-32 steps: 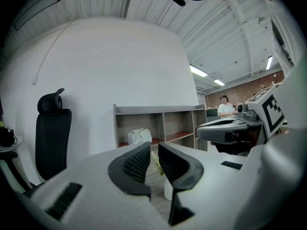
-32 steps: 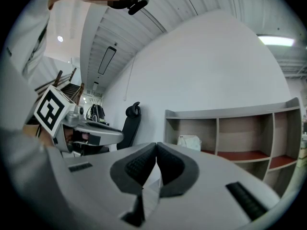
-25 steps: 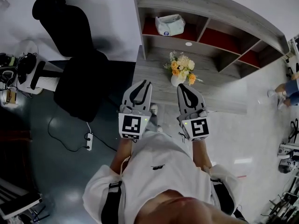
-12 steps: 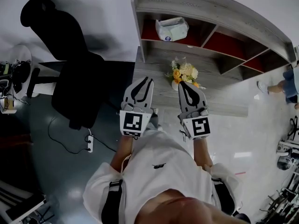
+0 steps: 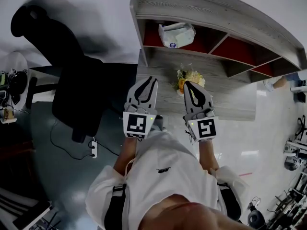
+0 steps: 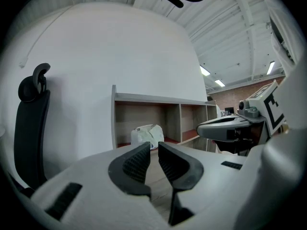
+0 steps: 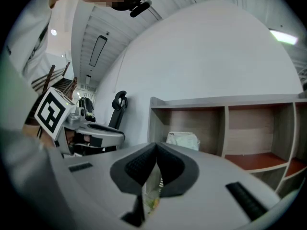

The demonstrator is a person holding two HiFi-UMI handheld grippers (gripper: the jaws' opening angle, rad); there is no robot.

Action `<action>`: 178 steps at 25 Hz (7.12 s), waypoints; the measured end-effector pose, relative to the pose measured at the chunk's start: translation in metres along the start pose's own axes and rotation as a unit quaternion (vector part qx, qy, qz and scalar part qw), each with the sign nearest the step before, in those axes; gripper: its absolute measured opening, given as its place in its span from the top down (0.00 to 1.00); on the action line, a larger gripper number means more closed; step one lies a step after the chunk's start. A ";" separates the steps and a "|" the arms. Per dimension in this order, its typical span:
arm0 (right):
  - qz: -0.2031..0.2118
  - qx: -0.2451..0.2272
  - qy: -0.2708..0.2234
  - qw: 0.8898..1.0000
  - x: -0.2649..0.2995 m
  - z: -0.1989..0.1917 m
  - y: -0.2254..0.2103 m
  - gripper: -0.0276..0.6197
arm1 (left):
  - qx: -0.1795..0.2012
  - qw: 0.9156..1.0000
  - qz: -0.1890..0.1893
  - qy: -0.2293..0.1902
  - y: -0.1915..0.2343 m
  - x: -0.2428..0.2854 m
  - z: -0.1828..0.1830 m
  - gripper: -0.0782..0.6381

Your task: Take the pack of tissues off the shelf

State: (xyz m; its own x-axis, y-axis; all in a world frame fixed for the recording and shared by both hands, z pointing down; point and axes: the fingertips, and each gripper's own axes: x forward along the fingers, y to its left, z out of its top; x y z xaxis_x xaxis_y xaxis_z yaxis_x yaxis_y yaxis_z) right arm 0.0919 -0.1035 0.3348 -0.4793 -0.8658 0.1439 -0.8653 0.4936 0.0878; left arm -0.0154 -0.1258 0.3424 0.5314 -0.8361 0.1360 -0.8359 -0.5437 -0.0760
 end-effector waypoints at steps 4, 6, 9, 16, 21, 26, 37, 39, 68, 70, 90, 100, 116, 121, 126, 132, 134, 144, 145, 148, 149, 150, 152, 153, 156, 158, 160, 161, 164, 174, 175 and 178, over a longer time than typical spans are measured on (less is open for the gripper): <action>-0.003 0.001 -0.023 1.000 0.013 0.008 -0.005 0.92 | 0.000 1.000 -0.004 0.003 0.007 0.014 -0.001 0.81; -0.005 0.004 -0.028 1.000 0.019 0.010 -0.008 0.92 | -0.001 1.000 -0.007 0.005 0.009 0.022 -0.002 0.81; -0.008 0.007 -0.028 1.000 0.028 0.010 -0.013 0.92 | -0.002 1.000 -0.012 0.006 0.013 0.033 -0.004 0.81; -0.018 0.011 -0.016 1.000 0.043 0.005 -0.022 0.92 | -0.005 1.000 -0.020 0.007 0.021 0.055 -0.005 0.81; -0.025 0.011 -0.011 1.000 0.055 0.003 -0.029 0.92 | -0.008 1.000 -0.029 0.004 0.024 0.073 -0.005 0.81; -0.033 0.013 -0.003 0.999 0.063 -0.002 -0.035 0.92 | -0.013 0.999 -0.036 0.010 0.028 0.089 -0.011 0.81; -0.046 0.024 0.011 0.999 0.076 -0.012 -0.049 0.92 | -0.023 0.998 -0.043 0.031 0.032 0.127 -0.031 0.81; -0.049 0.024 0.014 0.998 0.078 -0.014 -0.052 0.92 | -0.026 0.998 -0.042 0.035 0.033 0.133 -0.034 0.81; -0.081 0.026 0.044 0.995 0.088 -0.028 -0.081 0.92 | -0.037 0.997 -0.014 0.063 0.051 0.184 -0.051 0.75; -0.082 0.024 0.049 0.995 0.087 -0.030 -0.082 0.92 | -0.037 0.997 -0.016 0.064 0.052 0.185 -0.051 0.78; -0.079 0.027 0.025 0.996 0.077 -0.018 -0.071 0.92 | -0.059 0.996 -0.011 0.063 0.049 0.167 -0.050 0.85; -0.069 0.022 0.014 0.997 0.057 -0.010 -0.057 0.92 | -0.061 0.997 0.005 0.055 0.043 0.142 -0.043 0.85; -0.013 0.012 0.002 1.000 0.038 -0.009 -0.015 0.92 | -0.069 0.993 0.071 0.063 0.058 0.078 -0.056 0.85; 0.005 0.013 0.002 1.000 0.036 -0.013 0.000 0.92 | -0.070 0.991 0.086 0.069 0.060 0.058 -0.066 0.85; 0.019 0.013 0.002 1.000 0.034 -0.015 0.019 0.92 | -0.071 0.990 0.100 0.073 0.065 0.033 -0.075 0.85; 0.033 0.018 0.008 0.999 0.033 -0.023 0.032 0.92 | -0.077 0.987 0.115 0.083 0.068 0.016 -0.090 0.85; 0.036 0.017 0.009 0.999 0.032 -0.025 0.038 0.92 | -0.079 0.986 0.119 0.085 0.069 0.010 -0.095 0.85; 0.051 0.023 0.024 0.998 0.032 -0.050 0.056 0.92 | -0.091 0.981 0.132 0.111 0.068 -0.006 -0.135 0.85; 0.052 0.023 0.025 0.998 0.031 -0.052 0.059 0.92 | -0.093 0.980 0.132 0.114 0.067 -0.008 -0.140 0.85; 0.055 0.027 0.035 0.998 0.030 -0.060 0.067 0.92 | -0.097 0.979 0.132 0.123 0.066 -0.015 -0.152 0.85; 0.055 0.028 0.038 0.997 0.029 -0.064 0.069 0.92 | -0.098 0.978 0.132 0.125 0.064 -0.016 -0.156 0.85; 0.056 0.029 0.041 0.997 0.029 -0.067 0.071 0.92 | -0.100 0.978 0.131 0.127 0.063 -0.018 -0.160 0.85; 0.056 0.031 0.048 0.997 0.028 -0.076 0.073 0.92 | -0.101 0.978 0.131 0.130 0.061 -0.020 -0.167 0.85; 0.057 0.033 0.051 0.997 0.028 -0.080 0.074 0.92 | -0.102 0.977 0.131 0.131 0.060 -0.021 -0.171 0.85; 0.059 0.037 0.058 0.996 0.028 -0.092 0.078 0.92 | -0.103 0.976 0.130 0.139 0.057 -0.024 -0.182 0.85; 0.060 0.037 0.063 0.996 0.028 -0.100 0.080 0.92 | -0.103 0.976 0.129 0.144 0.055 -0.025 -0.190 0.85; 0.061 0.037 0.066 0.995 0.030 -0.107 0.081 0.92 | -0.103 0.975 0.126 0.149 0.053 -0.025 -0.197 0.85; 0.062 0.039 0.068 0.995 0.030 -0.111 0.083 0.92 | -0.103 0.975 0.124 0.152 0.052 -0.025 -0.201 0.85; 0.065 0.045 0.076 0.994 0.030 -0.122 0.086 0.92 | -0.104 0.974 0.121 0.162 0.049 -0.025 -0.213 0.85; 0.066 0.054 0.099 0.991 0.037 -0.154 0.090 0.92 | -0.110 0.971 0.110 0.183 0.042 -0.016 -0.250 0.85; 0.066 0.054 0.102 0.991 0.037 -0.158 0.090 0.92 | -0.110 0.970 0.109 0.185 0.041 -0.015 -0.254 0.85; 0.064 0.057 0.111 0.990 0.038 -0.168 0.091 0.92 | -0.108 0.970 0.106 0.192 0.040 -0.011 -0.266 0.85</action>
State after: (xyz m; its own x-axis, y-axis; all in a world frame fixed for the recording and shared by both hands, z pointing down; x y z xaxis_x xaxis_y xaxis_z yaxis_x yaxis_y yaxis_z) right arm 0.0192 -0.0779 0.5141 -0.5534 -0.7510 0.3603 -0.8163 0.5749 -0.0557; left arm -0.0914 -0.1186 0.6006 0.2895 -0.8151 0.5018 -0.9518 -0.3005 0.0609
